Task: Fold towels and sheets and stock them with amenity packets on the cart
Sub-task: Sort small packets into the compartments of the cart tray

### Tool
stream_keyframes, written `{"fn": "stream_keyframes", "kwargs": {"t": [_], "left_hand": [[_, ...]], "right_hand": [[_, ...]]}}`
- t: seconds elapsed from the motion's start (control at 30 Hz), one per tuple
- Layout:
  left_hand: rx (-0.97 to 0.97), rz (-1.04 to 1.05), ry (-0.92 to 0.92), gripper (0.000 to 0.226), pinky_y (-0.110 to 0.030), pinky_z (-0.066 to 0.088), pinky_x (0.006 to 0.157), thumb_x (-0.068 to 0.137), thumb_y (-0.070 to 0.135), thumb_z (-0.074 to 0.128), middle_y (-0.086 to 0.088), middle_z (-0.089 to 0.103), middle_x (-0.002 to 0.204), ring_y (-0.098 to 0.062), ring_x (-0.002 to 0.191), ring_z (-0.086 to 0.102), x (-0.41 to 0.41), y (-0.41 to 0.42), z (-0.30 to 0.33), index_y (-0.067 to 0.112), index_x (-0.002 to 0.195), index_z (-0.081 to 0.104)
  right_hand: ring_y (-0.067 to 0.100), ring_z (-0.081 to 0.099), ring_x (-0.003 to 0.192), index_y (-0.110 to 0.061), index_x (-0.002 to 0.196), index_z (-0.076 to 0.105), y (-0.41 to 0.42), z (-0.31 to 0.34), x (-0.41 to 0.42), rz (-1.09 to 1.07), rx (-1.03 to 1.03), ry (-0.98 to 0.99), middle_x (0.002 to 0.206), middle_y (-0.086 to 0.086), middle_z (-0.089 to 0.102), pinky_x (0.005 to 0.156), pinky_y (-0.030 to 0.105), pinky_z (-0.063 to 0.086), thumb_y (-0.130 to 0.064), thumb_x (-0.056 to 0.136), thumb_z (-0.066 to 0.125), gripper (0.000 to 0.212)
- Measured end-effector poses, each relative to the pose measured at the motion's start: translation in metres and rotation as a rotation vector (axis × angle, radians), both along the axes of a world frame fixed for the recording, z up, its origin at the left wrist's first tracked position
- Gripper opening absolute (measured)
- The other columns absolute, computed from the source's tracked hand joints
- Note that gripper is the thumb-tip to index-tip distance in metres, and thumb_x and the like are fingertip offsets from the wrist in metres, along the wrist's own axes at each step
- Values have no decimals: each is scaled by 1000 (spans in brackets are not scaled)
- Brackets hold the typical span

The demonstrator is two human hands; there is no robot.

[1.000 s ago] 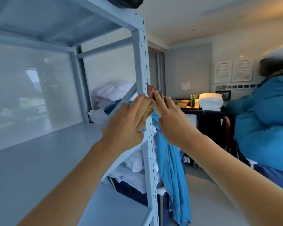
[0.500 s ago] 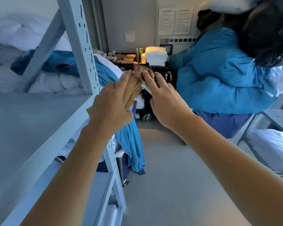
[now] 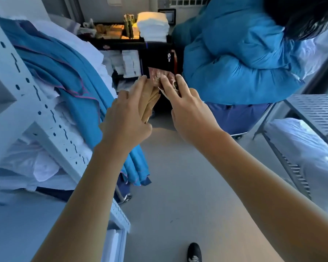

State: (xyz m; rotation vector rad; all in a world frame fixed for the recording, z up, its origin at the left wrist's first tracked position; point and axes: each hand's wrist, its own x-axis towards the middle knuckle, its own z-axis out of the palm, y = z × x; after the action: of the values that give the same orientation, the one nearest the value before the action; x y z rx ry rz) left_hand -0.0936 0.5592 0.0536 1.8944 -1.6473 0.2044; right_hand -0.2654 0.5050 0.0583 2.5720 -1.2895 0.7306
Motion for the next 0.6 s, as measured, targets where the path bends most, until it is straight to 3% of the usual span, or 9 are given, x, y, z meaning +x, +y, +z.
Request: {"fn": "stream_keyframes", "kwargs": {"t": [0.2,0.33,0.6], "left_hand": [[38,-4,-12,114,-51,56,79,65,18,76,-8,52,113,-32,96,59,-26,-107,-9,42,159,15],[66,36,-56,119,-49,53,84,65,18,79,-8,52,122,-33,105,58,-37,-172,-13,41,160,12],[72,65,-42,122,-52,55,80,63,18,82,-9,52,123,-35,103,59,-41,-273,-20,44,158,11]], "right_hand": [[37,50,114,-21,164,11,-108,-10,-26,-18,2,47,166,21,17,74,34,43,-6,94,51,82],[37,48,117,-18,164,7,-176,-17,-39,-1,9,106,166,24,13,81,39,50,-5,95,46,80],[38,51,110,-19,164,13,-290,-22,-41,48,40,61,164,23,21,66,33,36,-3,90,56,87]]}}
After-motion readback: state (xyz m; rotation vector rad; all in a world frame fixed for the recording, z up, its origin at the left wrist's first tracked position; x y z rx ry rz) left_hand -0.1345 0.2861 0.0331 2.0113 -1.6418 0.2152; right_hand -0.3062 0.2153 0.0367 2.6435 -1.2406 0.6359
